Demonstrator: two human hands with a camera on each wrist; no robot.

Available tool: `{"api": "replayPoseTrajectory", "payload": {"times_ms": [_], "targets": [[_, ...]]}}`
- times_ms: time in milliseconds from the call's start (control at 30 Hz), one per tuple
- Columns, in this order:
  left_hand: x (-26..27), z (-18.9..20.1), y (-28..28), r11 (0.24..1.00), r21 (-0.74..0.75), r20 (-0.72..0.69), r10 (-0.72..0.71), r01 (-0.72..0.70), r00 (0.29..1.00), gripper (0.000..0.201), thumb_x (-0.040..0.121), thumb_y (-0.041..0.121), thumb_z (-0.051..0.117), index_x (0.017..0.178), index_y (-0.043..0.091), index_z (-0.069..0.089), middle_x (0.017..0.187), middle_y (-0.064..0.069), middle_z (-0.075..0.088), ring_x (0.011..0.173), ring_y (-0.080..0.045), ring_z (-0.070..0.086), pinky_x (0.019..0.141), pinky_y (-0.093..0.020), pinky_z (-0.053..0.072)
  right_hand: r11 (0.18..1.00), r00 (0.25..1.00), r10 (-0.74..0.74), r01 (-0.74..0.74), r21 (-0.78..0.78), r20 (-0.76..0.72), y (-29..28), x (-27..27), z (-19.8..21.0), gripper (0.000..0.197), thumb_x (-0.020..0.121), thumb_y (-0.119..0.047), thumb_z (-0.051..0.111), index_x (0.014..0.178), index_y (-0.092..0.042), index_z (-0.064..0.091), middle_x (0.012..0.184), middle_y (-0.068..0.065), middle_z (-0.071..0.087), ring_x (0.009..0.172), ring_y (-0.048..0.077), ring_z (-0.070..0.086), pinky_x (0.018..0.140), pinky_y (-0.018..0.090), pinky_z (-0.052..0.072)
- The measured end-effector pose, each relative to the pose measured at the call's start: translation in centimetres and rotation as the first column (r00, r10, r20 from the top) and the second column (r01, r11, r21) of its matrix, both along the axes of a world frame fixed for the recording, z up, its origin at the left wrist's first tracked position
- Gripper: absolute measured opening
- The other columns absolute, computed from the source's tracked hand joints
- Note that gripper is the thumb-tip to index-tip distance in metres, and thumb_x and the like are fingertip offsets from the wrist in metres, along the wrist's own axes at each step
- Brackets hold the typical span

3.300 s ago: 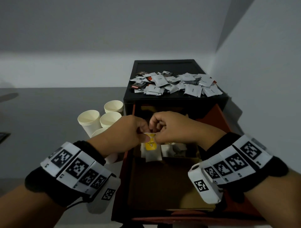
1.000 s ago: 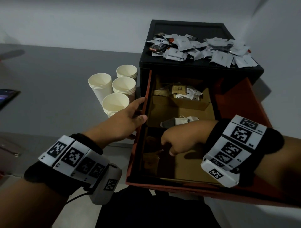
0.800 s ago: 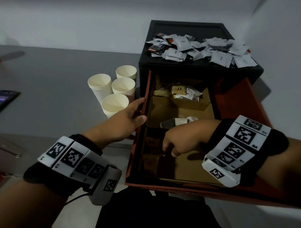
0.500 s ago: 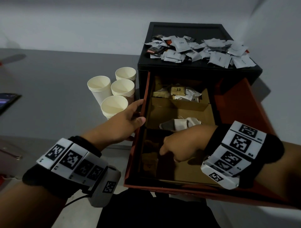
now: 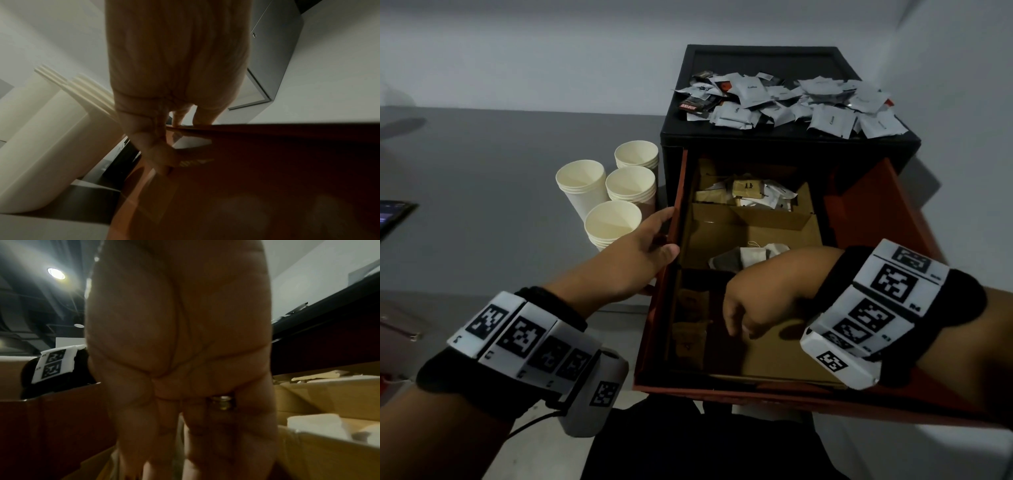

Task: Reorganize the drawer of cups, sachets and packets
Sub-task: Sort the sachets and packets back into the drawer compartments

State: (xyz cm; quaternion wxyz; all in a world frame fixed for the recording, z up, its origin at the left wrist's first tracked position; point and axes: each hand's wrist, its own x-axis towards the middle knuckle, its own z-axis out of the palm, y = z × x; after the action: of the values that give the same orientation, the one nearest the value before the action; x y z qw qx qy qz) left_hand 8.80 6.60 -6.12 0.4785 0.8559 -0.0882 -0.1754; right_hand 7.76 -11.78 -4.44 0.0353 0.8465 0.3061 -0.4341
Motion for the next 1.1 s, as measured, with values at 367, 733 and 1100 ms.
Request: {"api": "replayPoseTrajectory", "payload": {"times_ms": [367,733,1100], "targets": [[-0.1,0.2,-0.4,0.998,0.064,0.004,0.002,-0.002,1.000,0.058,0.099,0.019,0.041,0.149,0.033,0.015,0.132,-0.002,0.049,0.103,-0.014,0.054,0.072,-0.020,0.047,0.995,0.996,-0.085,0.085,-0.057,-0.001,-1.1,1.7,0.5,0.032,0.097,-0.003,0.042,0.126,-0.005,0.056,0.114,0.007,0.059,0.078,0.012,0.051,0.053,0.009,0.038],[0.7,1.3,-0.6,0.993,0.110,-0.008,-0.033,0.034,0.999,0.058,0.094,0.014,0.053,0.144,0.024,0.026,0.116,0.005,0.052,0.089,-0.014,0.062,0.056,-0.015,0.050,0.941,0.839,-0.321,0.335,0.047,0.439,-3.9,6.8,-2.5,0.002,0.084,-0.006,0.055,0.084,-0.008,0.054,0.067,0.002,0.042,0.058,0.014,0.035,0.048,0.023,0.025],[1.2,6.1,-2.0,0.991,0.114,0.419,-0.111,0.069,0.901,0.060,0.077,0.010,0.073,0.122,0.038,0.046,0.104,0.013,0.054,0.086,-0.004,0.056,0.071,-0.013,0.049,0.225,0.667,-0.670,0.600,0.767,-0.325,-4.7,5.1,5.1,0.015,0.088,-0.001,0.056,0.079,-0.013,0.058,0.064,-0.004,0.059,0.053,0.001,0.054,0.050,0.012,0.043]]}}
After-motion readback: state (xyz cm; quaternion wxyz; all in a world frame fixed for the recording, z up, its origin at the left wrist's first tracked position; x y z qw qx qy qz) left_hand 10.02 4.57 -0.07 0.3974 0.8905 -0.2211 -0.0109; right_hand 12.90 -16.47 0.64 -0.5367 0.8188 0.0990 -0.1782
